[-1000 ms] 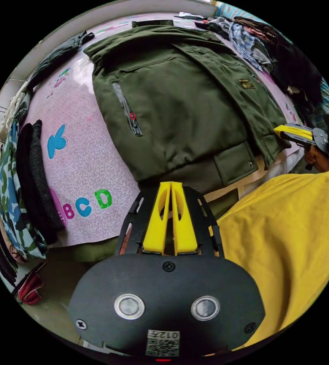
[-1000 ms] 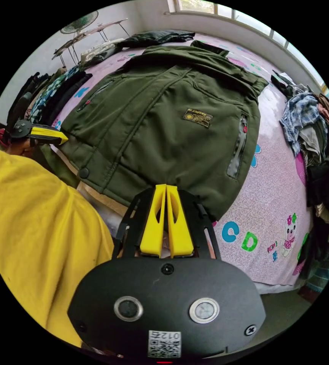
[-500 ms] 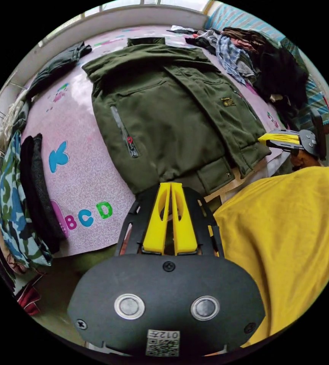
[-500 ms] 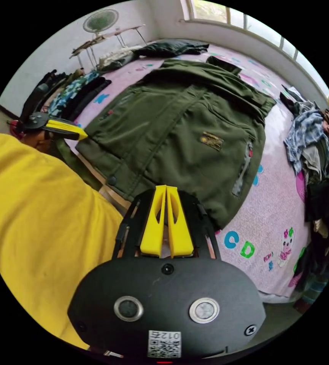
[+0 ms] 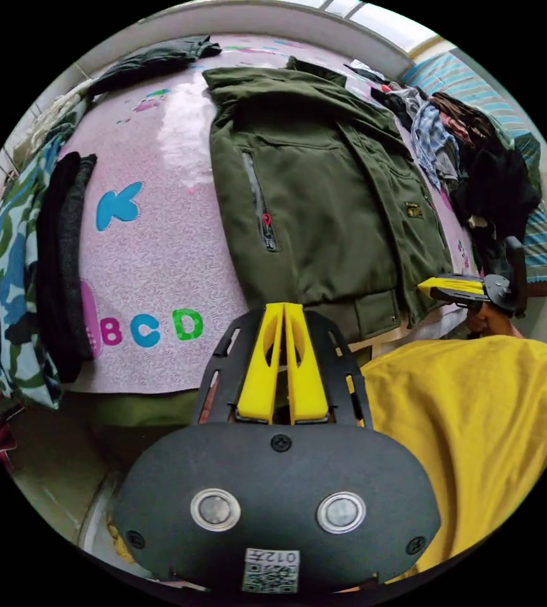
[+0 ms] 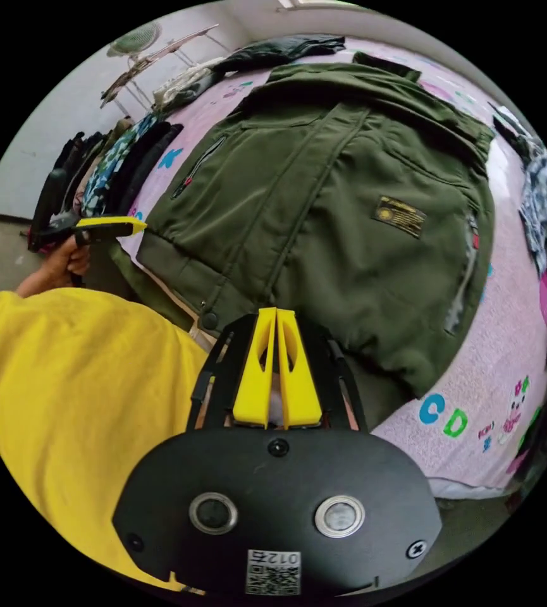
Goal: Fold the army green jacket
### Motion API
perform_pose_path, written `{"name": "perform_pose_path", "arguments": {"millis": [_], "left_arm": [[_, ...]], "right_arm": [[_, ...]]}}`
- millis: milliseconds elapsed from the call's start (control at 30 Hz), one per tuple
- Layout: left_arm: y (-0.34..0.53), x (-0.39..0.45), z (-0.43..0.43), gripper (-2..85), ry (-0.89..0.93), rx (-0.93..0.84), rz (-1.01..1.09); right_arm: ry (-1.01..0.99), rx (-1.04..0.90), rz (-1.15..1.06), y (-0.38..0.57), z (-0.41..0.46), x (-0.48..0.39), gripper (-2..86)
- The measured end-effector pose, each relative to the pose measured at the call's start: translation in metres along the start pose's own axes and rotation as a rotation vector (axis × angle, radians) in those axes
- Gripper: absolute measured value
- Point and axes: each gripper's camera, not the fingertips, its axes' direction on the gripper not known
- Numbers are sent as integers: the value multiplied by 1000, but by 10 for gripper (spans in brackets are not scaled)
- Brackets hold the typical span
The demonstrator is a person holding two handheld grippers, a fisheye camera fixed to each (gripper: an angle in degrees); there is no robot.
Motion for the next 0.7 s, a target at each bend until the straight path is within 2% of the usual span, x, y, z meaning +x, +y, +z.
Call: {"name": "perform_pose_path", "arguments": {"millis": [67,200,300,467,700], "left_arm": [[13,-14,-10,9,-18,18,-38],[28,-47,-1,37,137,-74,-102],[32,-59,-3,68,195,-45,-135],[32,-78,5,88,260,-62,-181],[28,-102,5,91,320,-70,-160]], "right_arm": [[-20,51,52,16,-15,19,9],[-31,113,210,56,-36,74,38],[-83,133,326,79,-41,114,72],[-167,133,488,105,-24,170,92],[-400,208,620,126,9,234,95]]}}
